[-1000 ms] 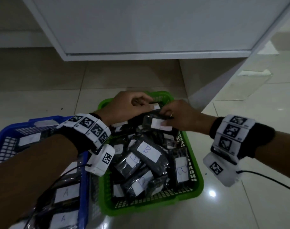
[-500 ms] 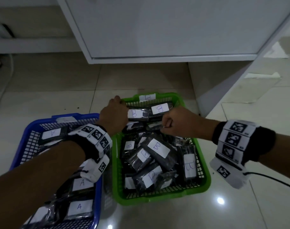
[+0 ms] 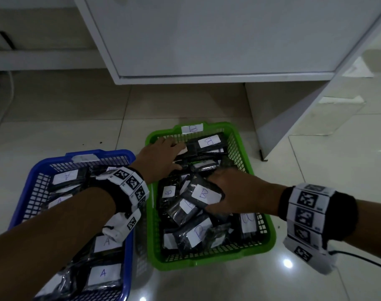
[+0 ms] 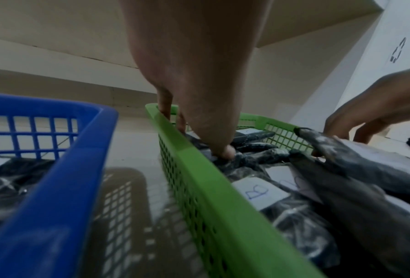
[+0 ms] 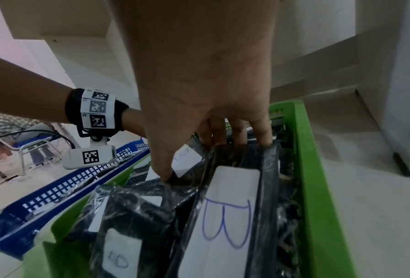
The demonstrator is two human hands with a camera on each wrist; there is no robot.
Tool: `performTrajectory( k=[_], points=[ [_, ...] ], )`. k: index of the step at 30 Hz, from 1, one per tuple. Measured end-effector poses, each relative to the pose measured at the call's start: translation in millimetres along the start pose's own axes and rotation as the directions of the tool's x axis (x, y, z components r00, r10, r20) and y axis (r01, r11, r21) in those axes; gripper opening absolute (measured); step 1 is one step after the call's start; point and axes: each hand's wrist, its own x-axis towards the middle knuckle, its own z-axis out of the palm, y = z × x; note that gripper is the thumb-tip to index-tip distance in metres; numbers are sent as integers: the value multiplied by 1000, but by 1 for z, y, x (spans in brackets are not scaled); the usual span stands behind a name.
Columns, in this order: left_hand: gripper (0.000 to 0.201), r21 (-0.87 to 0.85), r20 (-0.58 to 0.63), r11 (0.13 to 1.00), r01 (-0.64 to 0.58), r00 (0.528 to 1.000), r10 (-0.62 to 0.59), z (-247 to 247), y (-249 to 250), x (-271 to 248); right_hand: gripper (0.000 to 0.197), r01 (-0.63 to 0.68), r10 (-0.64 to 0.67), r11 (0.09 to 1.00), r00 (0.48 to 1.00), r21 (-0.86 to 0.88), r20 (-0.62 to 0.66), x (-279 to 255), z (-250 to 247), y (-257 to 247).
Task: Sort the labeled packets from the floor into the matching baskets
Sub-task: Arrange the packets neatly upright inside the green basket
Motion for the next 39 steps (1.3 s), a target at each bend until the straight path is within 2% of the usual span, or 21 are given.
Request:
performTrajectory(
  k=[2, 6, 8, 10, 11, 13, 15, 17, 19, 21, 24, 26, 28, 31, 34, 36, 39],
  points=[
    [60, -34, -24, 999, 17, 1000, -18, 0, -2, 0, 63, 5, -3, 999, 999, -47, 34, 3, -4, -1],
    [57, -106, -34, 992, 67, 997, -71, 1, -4, 1, 88, 45, -43, 996, 999, -70, 27, 4, -2, -5],
    [58, -149, -11, 983, 108, 994, -110, 0, 0, 3, 90, 65, -65, 998, 998, -16, -3, 5, 2, -5],
    [54, -146, -59, 982, 121, 990, -130, -3, 4, 5, 88, 48, -49, 997, 999, 53, 6, 9, 1, -3],
    [49, -147, -131, 985, 92, 985, -111, -5, 5, 4, 87, 28, -29, 997, 999, 68, 17, 11, -2, -1],
    [31, -284, -289, 958, -40, 956, -46, -13, 6, 1, 77, 12, -12, 997, 1000, 81, -6, 17, -9, 3],
    [24, -478, -343, 862, -168, 939, -7, -23, 8, -2, 55, 19, -8, 991, 997, 136, -82, 21, -18, 6],
    [39, -620, -234, 762, -187, 971, 47, -32, 13, -7, 44, 39, -3, 978, 985, 207, -172, 26, -29, 9],
    [63, -694, -79, 705, -145, 989, 126, -39, 20, -11, 48, 66, -11, 970, 974, 235, -228, 31, -37, 12],
    [73, -645, -48, 750, -144, 988, 148, -39, 24, -13, 54, 94, -39, 973, 967, 211, -253, 35, -41, 12],
    [68, -498, -102, 855, -142, 989, 104, -40, 16, -11, 57, 106, -44, 965, 968, 242, -248, 42, -47, 15],
    [65, -403, -140, 909, -104, 989, 51, -43, 2, -8, 55, 41, 10, 972, 977, 232, -215, 50, -53, 25],
    [65, -326, -164, 944, -51, 986, -3, -43, -13, -8, 46, -58, 83, 988, 982, 145, -171, 60, -56, 39],
    [71, -321, -180, 947, 30, 979, -92, -39, -34, -12, 45, -154, 157, 987, 985, 51, -64, 69, -52, 50],
    [75, -364, -155, 926, 102, 974, -168, -32, -44, -19, 65, -127, 131, 990, 989, -64, 73, 69, -47, 46],
    [76, -361, -154, 924, 124, 970, -190, -28, -46, -22, 76, -97, 118, 980, 986, -173, 118, 71, -39, 43],
    [71, -382, -199, 917, 112, 959, -200, -27, -47, -26, 69, -94, 127, 969, 983, -230, 134, 74, -27, 39]
  ],
)
